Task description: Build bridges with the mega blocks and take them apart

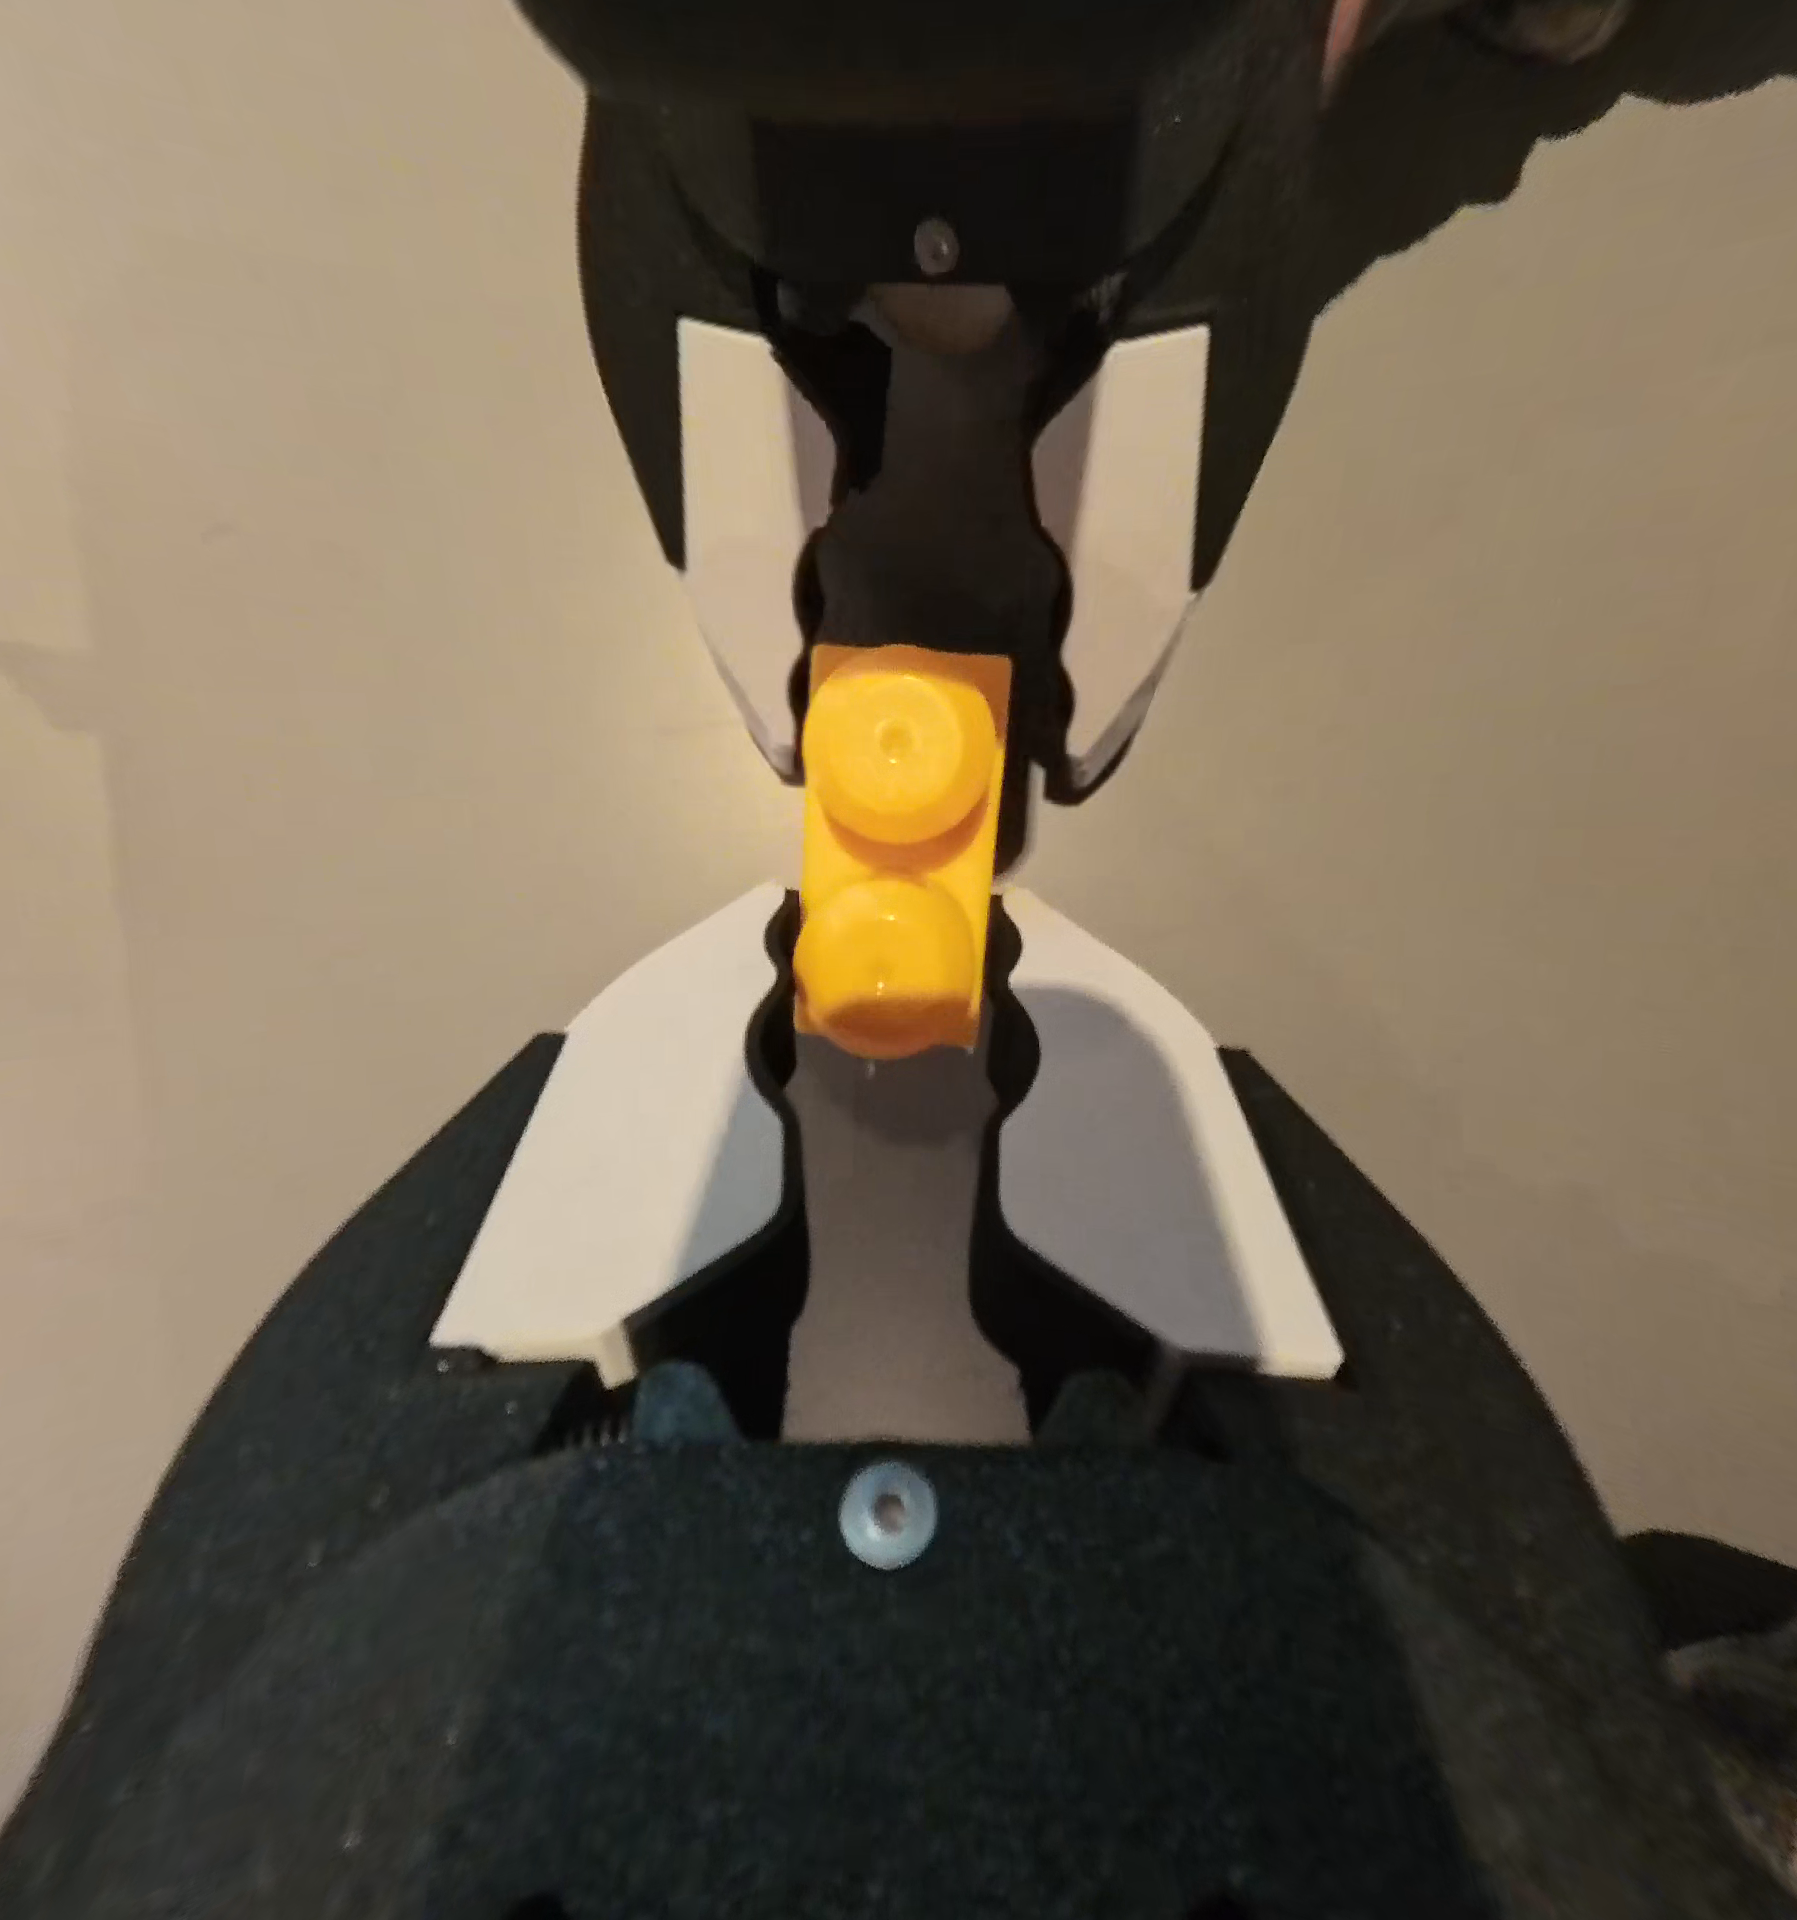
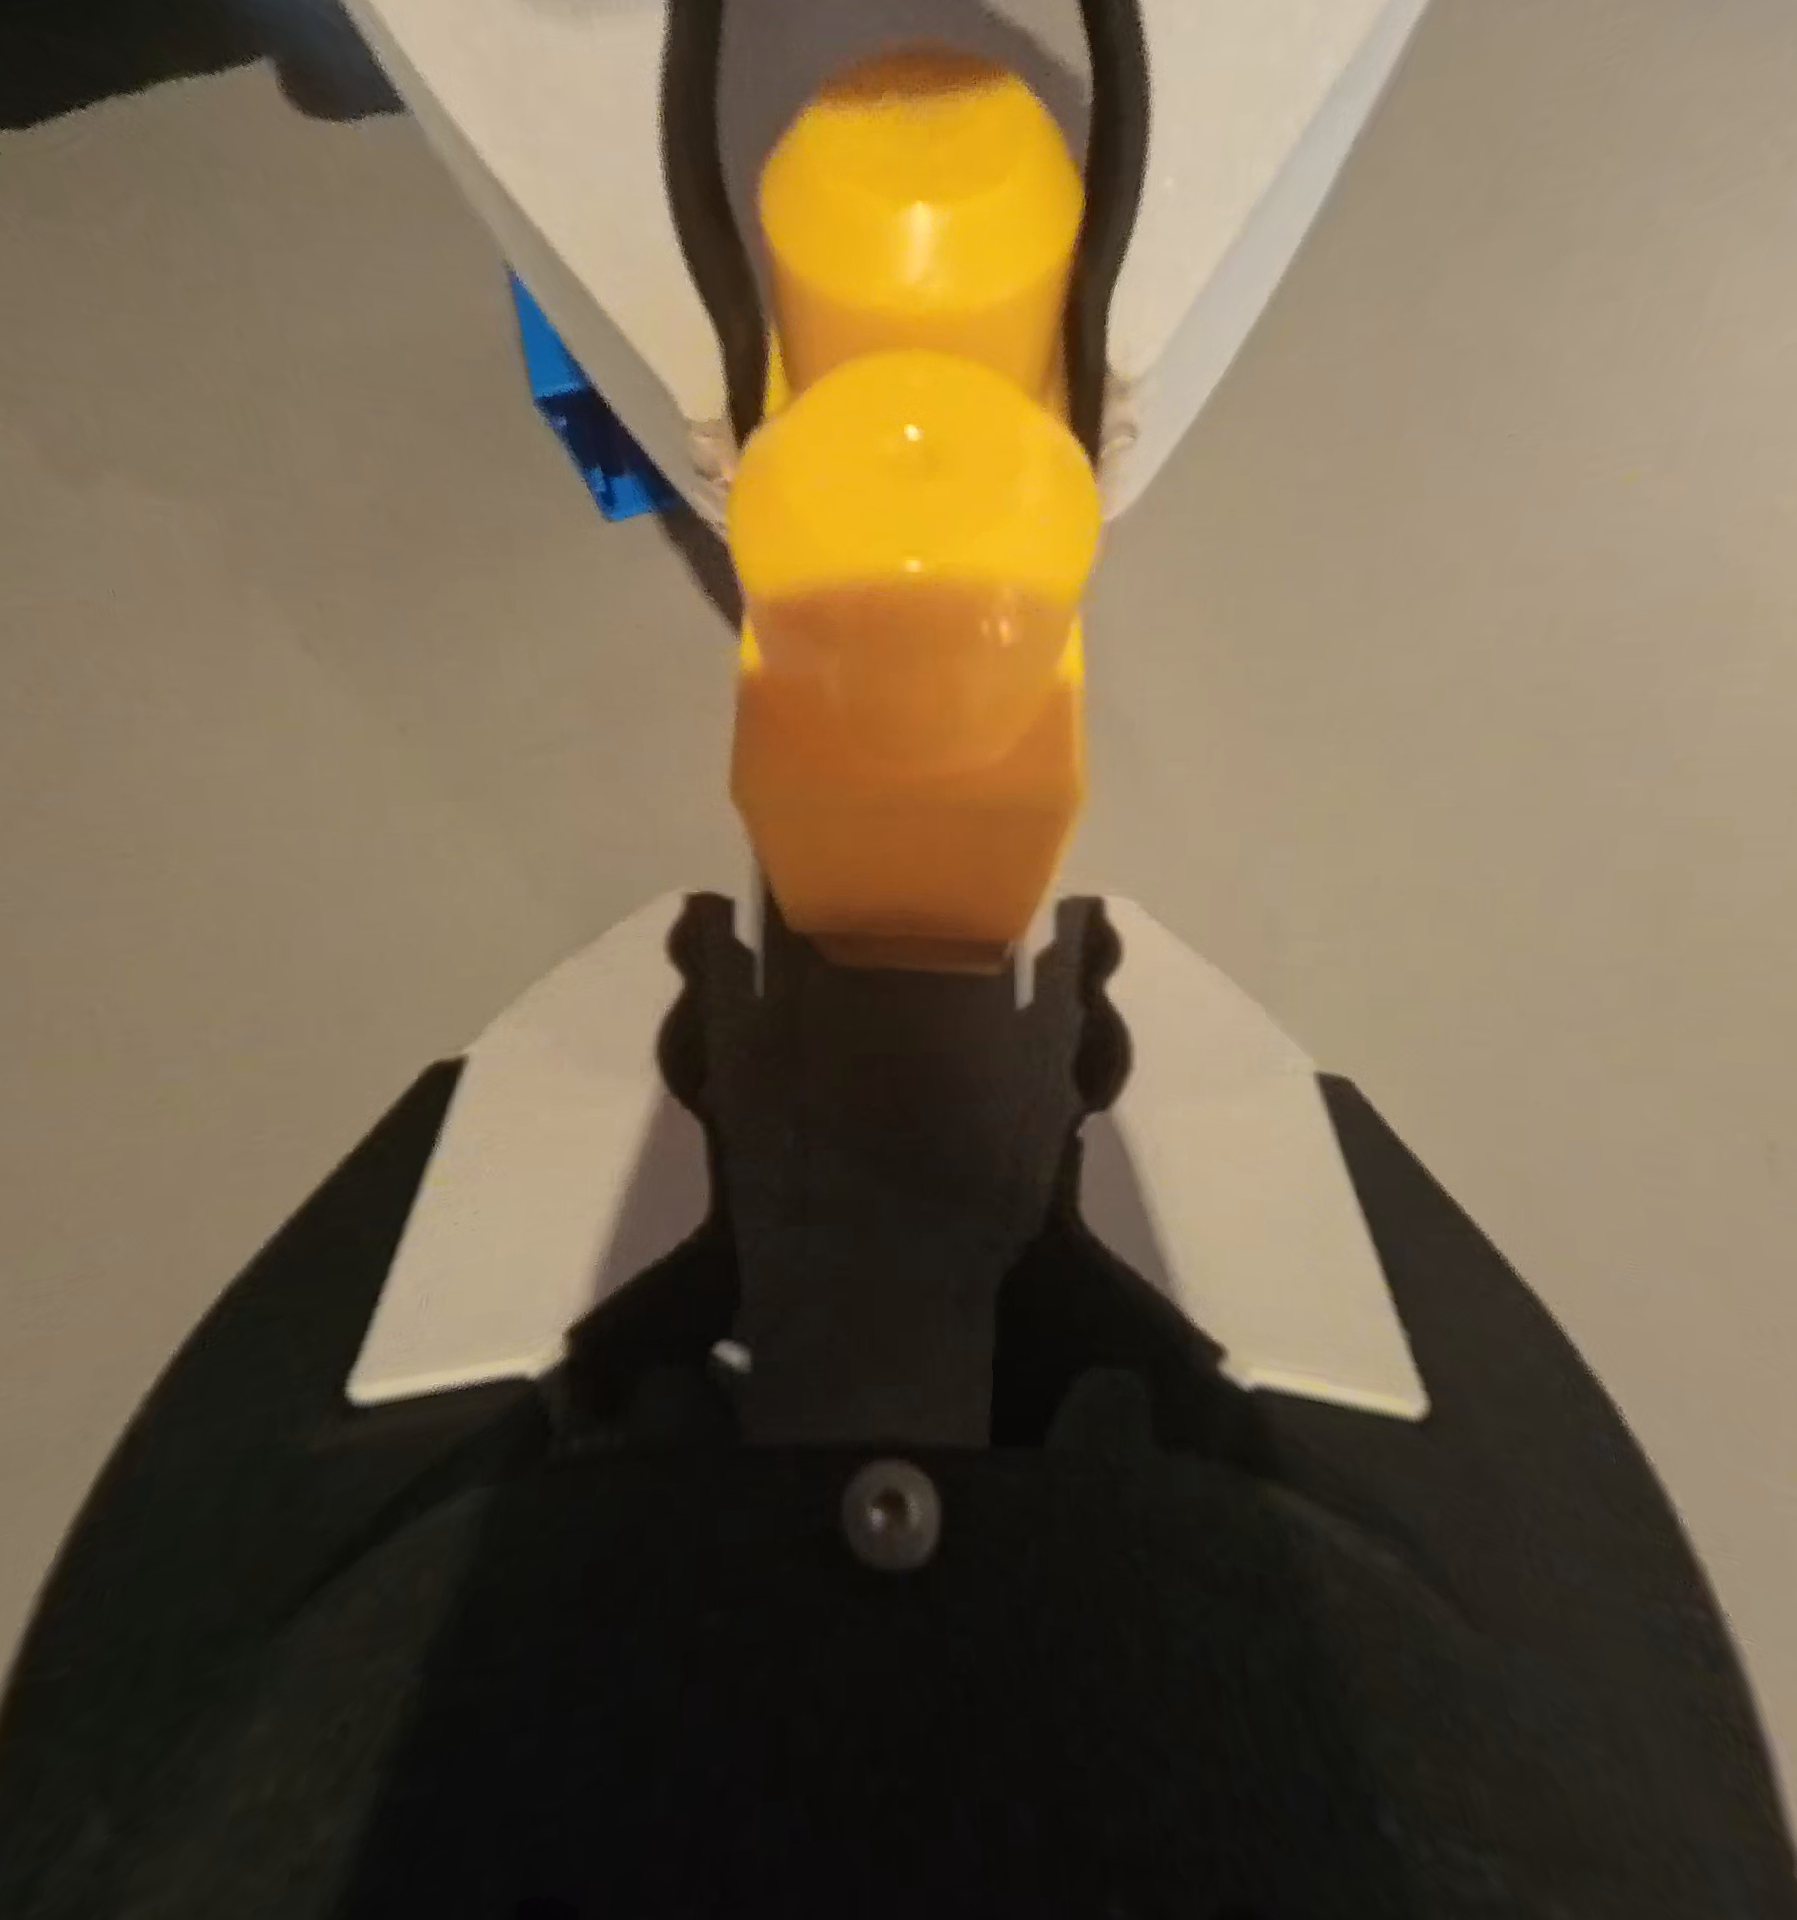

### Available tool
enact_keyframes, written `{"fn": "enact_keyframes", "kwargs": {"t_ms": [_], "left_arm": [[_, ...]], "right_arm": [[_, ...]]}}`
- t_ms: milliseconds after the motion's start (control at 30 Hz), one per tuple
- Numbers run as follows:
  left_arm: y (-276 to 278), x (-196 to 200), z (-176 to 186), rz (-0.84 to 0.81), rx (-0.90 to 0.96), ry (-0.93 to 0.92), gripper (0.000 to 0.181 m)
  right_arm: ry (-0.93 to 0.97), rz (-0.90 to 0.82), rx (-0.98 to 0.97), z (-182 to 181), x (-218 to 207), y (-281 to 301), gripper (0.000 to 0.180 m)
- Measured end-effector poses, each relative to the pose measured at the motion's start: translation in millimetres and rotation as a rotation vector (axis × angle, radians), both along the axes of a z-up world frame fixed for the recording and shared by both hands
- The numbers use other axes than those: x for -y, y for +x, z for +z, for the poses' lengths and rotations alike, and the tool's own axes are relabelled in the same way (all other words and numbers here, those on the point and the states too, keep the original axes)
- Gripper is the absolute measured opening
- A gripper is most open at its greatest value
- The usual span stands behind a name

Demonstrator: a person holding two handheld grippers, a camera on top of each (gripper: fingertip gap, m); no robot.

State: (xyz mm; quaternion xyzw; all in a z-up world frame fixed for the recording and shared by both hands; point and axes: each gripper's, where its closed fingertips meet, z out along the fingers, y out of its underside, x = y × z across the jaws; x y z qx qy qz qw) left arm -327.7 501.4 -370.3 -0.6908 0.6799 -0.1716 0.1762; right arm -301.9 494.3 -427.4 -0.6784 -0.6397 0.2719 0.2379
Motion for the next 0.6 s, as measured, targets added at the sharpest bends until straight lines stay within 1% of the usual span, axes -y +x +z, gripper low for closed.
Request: {"fn": "enact_keyframes", "kwargs": {"t_ms": [33,100,167,233,300,400,500,567,600], "left_arm": [[0,0,0,0.0,-0.001,0.001,0.034],[0,0,0,0.001,0.001,0.001,0.034],[0,0,0,0.001,0.001,0.0,0.034],[1,0,0,0.002,0.003,0.001,0.034],[2,0,0,0.002,0.006,0.002,0.034],[2,0,0,0.001,0.008,0.003,0.034],[3,0,0,-0.002,0.013,0.002,0.034],[4,0,0,-0.003,0.018,0.001,0.034],[4,0,0,-0.004,0.022,0.001,0.034]], "right_arm": [[-0.006,-0.008,0.009,0,0,3,0.078],[-0.012,-0.026,-0.005,6,0,10,0.081],[-0.006,-0.047,-0.077,23,-2,13,0.075],[0.006,-0.056,-0.197,48,-2,9,0.066],[0.019,-0.057,-0.29,65,-2,1,0.061],[0.044,-0.061,-0.291,64,-6,-7,0.062],[0.032,-0.062,-0.295,60,-9,-10,0.052],[0.013,-0.034,-0.305,58,-6,-12,0.037],[0.013,-0.036,-0.311,58,-6,-12,0.037]]}}
